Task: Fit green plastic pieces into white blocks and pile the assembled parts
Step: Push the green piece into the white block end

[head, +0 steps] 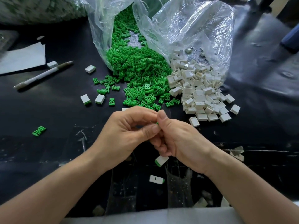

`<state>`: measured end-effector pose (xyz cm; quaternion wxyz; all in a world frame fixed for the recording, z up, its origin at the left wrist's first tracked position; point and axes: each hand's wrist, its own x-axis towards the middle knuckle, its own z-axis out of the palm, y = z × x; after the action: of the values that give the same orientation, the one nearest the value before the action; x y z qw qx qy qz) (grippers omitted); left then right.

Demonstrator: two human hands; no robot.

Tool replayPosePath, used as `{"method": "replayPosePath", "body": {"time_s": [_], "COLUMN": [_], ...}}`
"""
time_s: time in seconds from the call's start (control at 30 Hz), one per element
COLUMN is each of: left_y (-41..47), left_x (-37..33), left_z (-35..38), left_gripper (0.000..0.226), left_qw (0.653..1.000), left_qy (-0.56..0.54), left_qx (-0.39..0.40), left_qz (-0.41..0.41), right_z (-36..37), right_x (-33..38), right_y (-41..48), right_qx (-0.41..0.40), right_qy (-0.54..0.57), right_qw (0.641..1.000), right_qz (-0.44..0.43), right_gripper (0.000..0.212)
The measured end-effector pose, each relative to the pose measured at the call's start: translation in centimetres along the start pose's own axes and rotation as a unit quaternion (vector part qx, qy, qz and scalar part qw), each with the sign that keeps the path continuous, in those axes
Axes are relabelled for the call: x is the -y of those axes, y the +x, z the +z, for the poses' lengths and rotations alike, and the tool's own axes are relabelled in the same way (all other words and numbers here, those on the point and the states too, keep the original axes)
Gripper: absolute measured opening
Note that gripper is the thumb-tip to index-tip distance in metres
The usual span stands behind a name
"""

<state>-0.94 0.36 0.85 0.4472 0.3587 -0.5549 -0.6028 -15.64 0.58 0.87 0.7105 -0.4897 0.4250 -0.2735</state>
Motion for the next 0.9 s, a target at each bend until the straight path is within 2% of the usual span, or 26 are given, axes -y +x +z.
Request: {"method": "replayPosePath", "body": {"time_s": [0.13, 0.37, 0.5, 0.67, 0.77, 0.87, 0.9], "left_y": [-0.05, -0.08, -0.13, -0.16, -0.12, 0.02, 0.02], "left_x": [0.20, 0.31, 0.32, 0.17, 0.13, 0.01, -0.04], "left_z": [0.26, 0.21, 0.25, 0.36, 0.34, 0.29, 0.26], "left_gripper": [0.015, 0.014, 0.016, 0.017, 0.016, 0.019, 0.018], "left_qw": [0.999, 0.999, 0.999, 0.999, 0.999, 0.999, 1.000], "left_qy": [0.004, 0.015, 0.019, 0.030, 0.000, -0.009, -0.008], "left_qx": [-0.035, -0.040, -0.037, -0.038, -0.048, -0.035, -0.026], "left_qz": [-0.001, 0.012, 0.014, 0.023, 0.019, 0.013, 0.014], "right_z": [0.18, 0.31, 0.28, 0.34, -0.04, -0.06, 0.00], "right_x": [-0.02, 0.22, 0.14, 0.27, 0.21, 0.16, 0.13], "right_y": [-0.04, -0.08, -0.01, -0.13, -0.07, 0.06, 0.08], "right_qx": [-0.014, 0.008, 0.001, 0.019, 0.058, 0.081, 0.081], "right_qy": [-0.006, 0.004, 0.000, 0.036, 0.047, 0.045, 0.038], "right_qw": [1.000, 1.000, 1.000, 0.999, 0.997, 0.995, 0.996], "right_qz": [-0.010, -0.028, -0.025, -0.034, 0.002, 0.028, 0.021], "right_gripper": [0.046, 0.040, 0.044, 0.036, 0.051, 0.076, 0.075]}}
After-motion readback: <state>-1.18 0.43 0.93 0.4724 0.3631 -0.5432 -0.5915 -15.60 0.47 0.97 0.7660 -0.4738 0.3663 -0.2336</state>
